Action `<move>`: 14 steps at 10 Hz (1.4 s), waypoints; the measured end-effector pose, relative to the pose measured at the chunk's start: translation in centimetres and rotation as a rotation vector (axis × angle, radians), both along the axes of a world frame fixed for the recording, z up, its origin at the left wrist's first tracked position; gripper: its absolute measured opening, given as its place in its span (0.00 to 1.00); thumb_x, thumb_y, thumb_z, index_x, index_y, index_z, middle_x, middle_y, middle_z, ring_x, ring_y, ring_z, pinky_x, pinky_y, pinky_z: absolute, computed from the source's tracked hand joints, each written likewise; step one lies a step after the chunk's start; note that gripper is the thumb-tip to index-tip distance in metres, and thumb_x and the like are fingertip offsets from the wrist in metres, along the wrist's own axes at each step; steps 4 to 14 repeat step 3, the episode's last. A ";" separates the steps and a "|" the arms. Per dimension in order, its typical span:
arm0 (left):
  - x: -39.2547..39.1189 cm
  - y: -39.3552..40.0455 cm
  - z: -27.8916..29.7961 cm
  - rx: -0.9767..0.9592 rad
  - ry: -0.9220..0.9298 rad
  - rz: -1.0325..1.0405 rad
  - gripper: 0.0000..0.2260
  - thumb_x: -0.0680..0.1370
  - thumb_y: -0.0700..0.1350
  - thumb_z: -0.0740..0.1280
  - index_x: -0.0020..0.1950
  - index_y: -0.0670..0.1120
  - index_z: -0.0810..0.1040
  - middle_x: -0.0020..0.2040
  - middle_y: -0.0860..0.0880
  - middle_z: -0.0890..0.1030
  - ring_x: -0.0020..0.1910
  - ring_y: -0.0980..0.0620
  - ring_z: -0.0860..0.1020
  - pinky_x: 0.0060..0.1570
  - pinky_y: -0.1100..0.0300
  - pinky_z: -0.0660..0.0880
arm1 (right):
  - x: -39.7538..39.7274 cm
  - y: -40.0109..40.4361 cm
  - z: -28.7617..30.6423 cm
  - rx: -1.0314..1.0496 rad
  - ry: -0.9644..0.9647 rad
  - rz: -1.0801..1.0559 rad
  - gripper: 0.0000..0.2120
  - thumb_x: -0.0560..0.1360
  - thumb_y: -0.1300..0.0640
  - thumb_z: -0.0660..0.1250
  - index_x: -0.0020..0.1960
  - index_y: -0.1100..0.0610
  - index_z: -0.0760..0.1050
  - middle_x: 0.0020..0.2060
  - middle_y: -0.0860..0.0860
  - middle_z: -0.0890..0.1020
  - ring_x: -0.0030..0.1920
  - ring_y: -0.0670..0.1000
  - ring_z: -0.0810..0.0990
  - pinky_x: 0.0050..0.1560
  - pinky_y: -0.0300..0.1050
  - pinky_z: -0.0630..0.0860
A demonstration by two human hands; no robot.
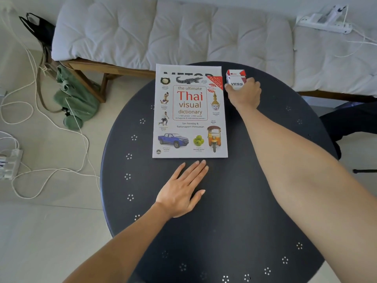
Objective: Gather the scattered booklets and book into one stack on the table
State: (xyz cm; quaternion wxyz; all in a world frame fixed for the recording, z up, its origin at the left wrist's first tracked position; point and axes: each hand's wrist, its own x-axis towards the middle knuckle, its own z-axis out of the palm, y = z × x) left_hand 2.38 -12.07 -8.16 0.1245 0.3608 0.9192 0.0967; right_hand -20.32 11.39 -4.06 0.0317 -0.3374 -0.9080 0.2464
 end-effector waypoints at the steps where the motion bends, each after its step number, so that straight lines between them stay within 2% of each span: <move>1: 0.1 0.0 0.1 -0.008 -0.001 -0.003 0.27 0.81 0.58 0.48 0.78 0.48 0.53 0.78 0.50 0.56 0.77 0.52 0.55 0.74 0.47 0.49 | -0.2 -0.4 0.4 -0.006 -0.013 -0.012 0.35 0.68 0.39 0.71 0.66 0.60 0.68 0.63 0.56 0.74 0.63 0.56 0.73 0.57 0.51 0.76; 14: 0.0 0.1 0.5 0.006 0.005 0.013 0.27 0.81 0.58 0.48 0.78 0.48 0.53 0.78 0.50 0.56 0.77 0.52 0.55 0.74 0.48 0.48 | 0.2 -0.4 0.6 -0.032 -0.002 -0.021 0.37 0.68 0.37 0.70 0.67 0.60 0.67 0.64 0.57 0.73 0.63 0.55 0.73 0.56 0.50 0.75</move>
